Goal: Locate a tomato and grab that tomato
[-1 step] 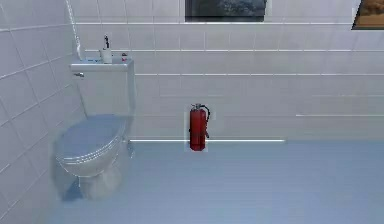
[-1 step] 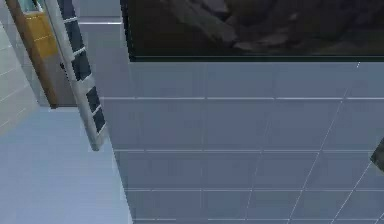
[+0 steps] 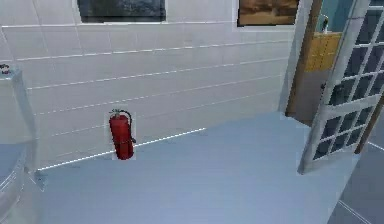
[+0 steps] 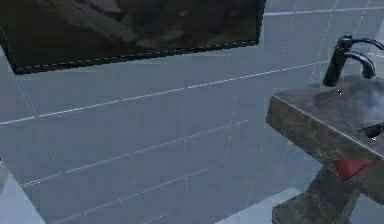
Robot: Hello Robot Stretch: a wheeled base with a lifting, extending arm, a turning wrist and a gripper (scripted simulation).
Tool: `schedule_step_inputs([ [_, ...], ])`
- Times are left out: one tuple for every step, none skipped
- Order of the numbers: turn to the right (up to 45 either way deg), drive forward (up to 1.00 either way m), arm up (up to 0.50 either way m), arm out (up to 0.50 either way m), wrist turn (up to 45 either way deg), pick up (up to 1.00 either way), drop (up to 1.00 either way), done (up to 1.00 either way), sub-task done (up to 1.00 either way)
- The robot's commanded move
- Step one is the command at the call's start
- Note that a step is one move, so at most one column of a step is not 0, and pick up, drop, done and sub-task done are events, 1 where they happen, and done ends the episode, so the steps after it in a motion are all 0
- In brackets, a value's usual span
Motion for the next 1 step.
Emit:
schedule_step_inputs([
  [0.0,0.35,0.0,0.0,0.0,0.0,0.0,0.0,0.0],
])
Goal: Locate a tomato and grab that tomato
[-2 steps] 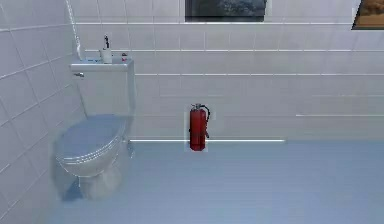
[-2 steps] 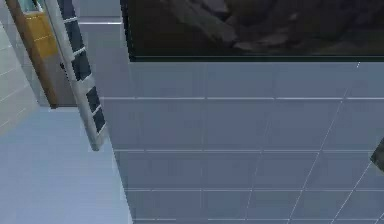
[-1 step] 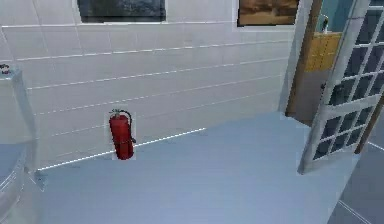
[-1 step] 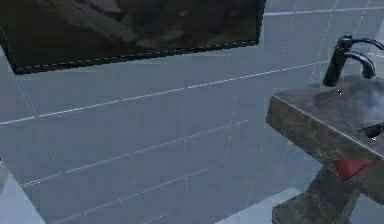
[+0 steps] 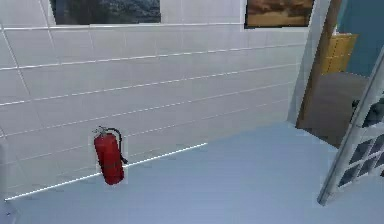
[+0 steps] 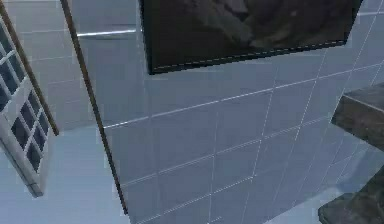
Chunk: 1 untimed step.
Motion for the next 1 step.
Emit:
schedule_step_inputs([
  [18.0,0.0,0.0,0.0,0.0,0.0,0.0,0.0,0.0],
])
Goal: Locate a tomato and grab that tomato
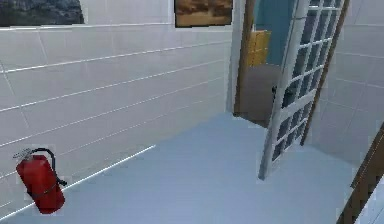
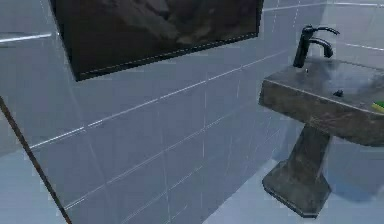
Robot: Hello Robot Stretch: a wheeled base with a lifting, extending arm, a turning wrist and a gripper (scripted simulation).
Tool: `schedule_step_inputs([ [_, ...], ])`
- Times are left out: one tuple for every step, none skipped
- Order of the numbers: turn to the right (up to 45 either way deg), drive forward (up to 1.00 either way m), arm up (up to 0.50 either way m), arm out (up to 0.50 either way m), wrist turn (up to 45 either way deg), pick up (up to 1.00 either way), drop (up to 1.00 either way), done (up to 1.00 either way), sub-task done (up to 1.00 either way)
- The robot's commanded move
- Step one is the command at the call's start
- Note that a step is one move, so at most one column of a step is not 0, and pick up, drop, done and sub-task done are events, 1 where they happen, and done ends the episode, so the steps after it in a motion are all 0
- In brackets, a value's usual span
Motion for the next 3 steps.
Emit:
schedule_step_inputs([
  [0.0,0.55,0.0,0.0,0.0,0.0,0.0,0.0,0.0],
  [33.0,0.0,0.0,0.0,0.0,0.0,0.0,0.0,0.0],
  [0.0,0.85,0.0,0.0,0.0,0.0,0.0,0.0,0.0],
])
